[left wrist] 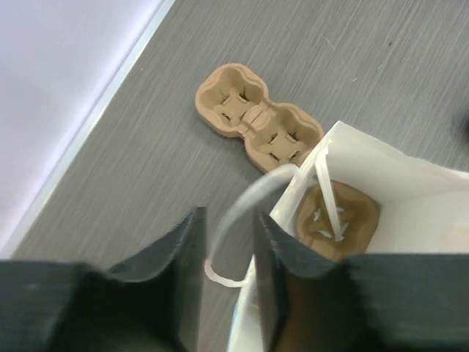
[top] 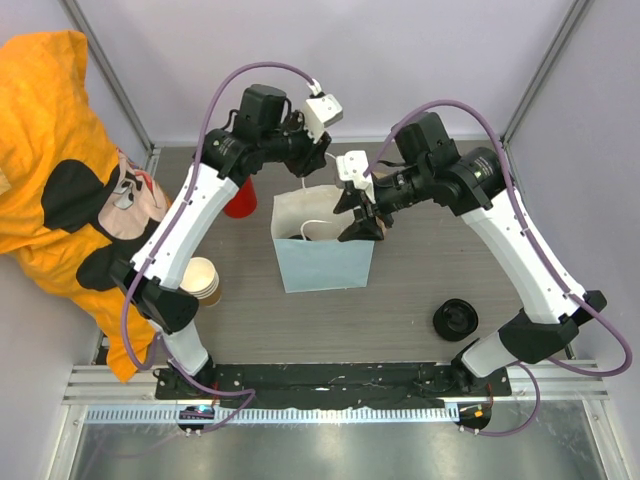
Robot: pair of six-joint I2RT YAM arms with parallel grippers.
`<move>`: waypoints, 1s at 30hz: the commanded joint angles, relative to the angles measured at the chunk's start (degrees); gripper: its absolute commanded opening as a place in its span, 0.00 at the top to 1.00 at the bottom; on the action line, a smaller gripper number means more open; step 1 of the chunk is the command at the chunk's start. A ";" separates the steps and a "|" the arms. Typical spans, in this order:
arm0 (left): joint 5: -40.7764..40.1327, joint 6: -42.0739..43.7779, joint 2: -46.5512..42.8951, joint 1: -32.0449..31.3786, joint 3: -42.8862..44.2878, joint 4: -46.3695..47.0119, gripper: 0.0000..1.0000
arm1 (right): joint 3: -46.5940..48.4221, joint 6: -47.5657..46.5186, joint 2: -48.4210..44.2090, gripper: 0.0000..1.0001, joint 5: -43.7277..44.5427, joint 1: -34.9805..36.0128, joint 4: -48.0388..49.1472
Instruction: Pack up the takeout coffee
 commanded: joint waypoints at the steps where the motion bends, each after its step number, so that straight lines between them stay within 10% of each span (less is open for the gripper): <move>1: -2.76 0.78 -2.95 -0.18 -0.49 2.43 0.55 | 3.39 2.80 -2.69 0.35 6.25 -0.16 2.50; 7: -3.64 0.61 -9.26 2.10 -2.52 1.03 0.02 | 7.70 6.24 -4.27 0.05 18.37 -1.48 2.50; 30: 0.83 -16.43 -28.44 40.14 -9.38 2.26 0.00 | -0.21 22.67 -11.04 0.00 58.03 -17.48 20.78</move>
